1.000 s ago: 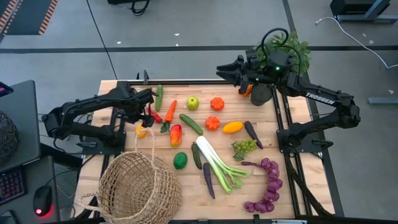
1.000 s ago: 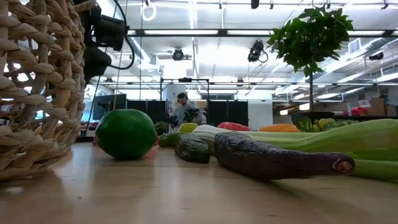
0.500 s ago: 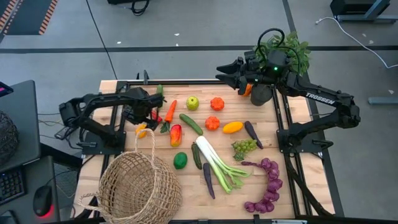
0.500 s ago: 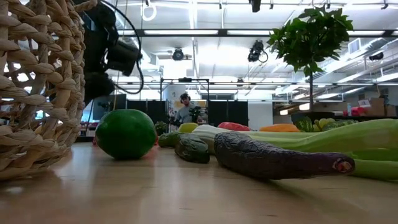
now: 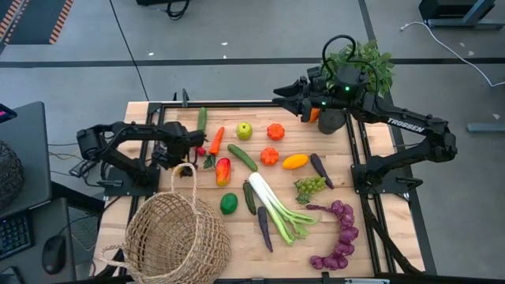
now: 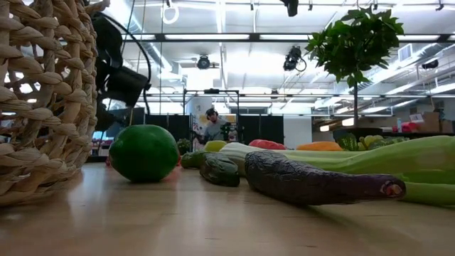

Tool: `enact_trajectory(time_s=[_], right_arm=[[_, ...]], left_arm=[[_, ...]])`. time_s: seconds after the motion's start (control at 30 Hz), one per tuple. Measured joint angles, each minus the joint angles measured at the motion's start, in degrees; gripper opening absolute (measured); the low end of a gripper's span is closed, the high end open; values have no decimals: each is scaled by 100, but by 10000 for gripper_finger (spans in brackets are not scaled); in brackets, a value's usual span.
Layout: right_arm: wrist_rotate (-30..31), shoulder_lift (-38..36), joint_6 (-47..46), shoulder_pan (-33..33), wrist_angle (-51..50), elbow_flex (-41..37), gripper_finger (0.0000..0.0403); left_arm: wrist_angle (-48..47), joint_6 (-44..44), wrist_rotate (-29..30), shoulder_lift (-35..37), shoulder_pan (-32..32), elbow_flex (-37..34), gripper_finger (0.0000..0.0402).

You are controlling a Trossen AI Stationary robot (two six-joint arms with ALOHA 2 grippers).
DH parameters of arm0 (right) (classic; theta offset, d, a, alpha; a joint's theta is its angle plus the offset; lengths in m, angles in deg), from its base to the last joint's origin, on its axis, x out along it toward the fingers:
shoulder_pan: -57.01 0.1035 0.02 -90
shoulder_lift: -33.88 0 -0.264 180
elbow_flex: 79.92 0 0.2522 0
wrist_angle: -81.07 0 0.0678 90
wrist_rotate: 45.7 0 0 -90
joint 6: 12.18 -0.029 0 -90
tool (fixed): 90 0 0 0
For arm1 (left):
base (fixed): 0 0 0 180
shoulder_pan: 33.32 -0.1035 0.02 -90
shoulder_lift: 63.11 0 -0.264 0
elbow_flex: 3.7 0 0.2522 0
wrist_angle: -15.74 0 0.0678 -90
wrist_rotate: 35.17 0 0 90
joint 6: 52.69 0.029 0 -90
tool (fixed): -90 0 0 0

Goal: Build produce basket
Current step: Put the lemon into the basket

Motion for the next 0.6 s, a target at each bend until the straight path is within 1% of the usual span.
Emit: enact_trajectory(time_s=[0.2,0.37,0.47,0.6], right_arm=[[44,0,-29,0,2,0,286],[32,0,-45,0,-1,0,286],[-10,0,-46,0,-2,0,285],[-143,0,-47,0,-4,0,285]], left_arm=[[293,-64,6,-6,36,66,346],[387,-452,185,-8,34,64,346],[484,-461,229,-8,36,62,346],[592,-604,433,-8,36,62,346]])
